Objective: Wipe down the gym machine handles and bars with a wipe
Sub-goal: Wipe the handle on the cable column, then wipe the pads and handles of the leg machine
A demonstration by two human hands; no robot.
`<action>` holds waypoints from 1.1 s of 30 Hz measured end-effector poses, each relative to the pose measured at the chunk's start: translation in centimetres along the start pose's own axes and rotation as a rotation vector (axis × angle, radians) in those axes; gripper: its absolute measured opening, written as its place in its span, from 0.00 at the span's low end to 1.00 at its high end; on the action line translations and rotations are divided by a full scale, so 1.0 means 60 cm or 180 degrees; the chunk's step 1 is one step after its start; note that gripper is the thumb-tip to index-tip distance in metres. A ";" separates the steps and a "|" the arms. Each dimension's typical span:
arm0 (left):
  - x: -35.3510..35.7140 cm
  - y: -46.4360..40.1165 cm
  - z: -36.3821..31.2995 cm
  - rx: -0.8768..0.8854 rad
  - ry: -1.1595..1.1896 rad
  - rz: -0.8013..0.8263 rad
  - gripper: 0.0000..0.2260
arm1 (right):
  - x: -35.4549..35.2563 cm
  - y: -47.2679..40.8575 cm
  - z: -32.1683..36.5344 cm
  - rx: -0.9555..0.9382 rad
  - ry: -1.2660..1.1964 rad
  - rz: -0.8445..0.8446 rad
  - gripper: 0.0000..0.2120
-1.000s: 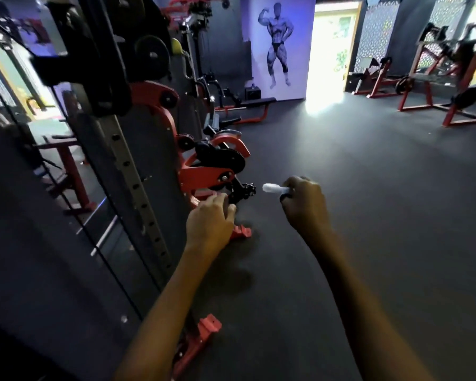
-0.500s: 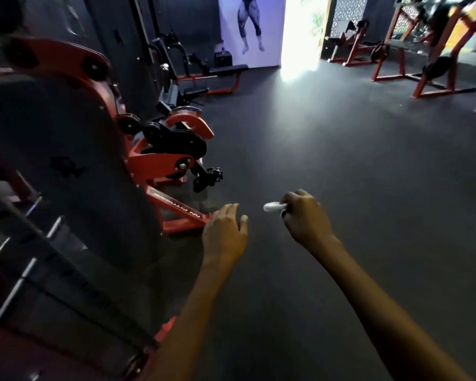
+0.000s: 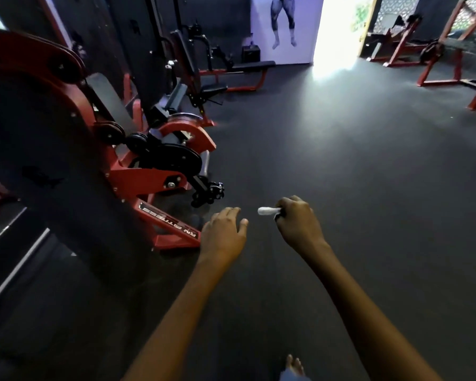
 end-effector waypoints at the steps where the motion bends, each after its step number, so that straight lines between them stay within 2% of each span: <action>1: -0.004 -0.038 -0.012 -0.0070 0.0021 -0.0016 0.20 | -0.009 -0.043 -0.017 -0.0043 -0.0032 0.0031 0.05; 12: -0.048 -0.437 -0.089 -0.0628 0.0088 -0.0216 0.19 | -0.063 -0.469 -0.131 -0.0469 -0.0142 0.0461 0.07; 18: -0.055 -0.670 -0.063 -0.0836 0.0089 -0.0313 0.18 | -0.047 -0.719 -0.167 -0.0696 -0.0203 0.0602 0.05; 26: -0.135 -1.011 -0.027 -0.0948 0.0263 -0.0516 0.18 | -0.041 -1.083 -0.180 -0.0923 -0.0137 0.0831 0.05; 33: -0.187 -1.226 0.026 -0.1222 0.0255 -0.0570 0.17 | 0.018 -1.328 -0.176 -0.1005 -0.0395 0.1068 0.06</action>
Point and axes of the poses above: each hand's wrist, its own y-axis away from the middle knuckle, its own x-axis out of the palm, z = x × y, the point moved 4 cm from there along -y, towards the middle knuckle, and after that the axes turned 15 degrees about z, right-handed, at the moved point
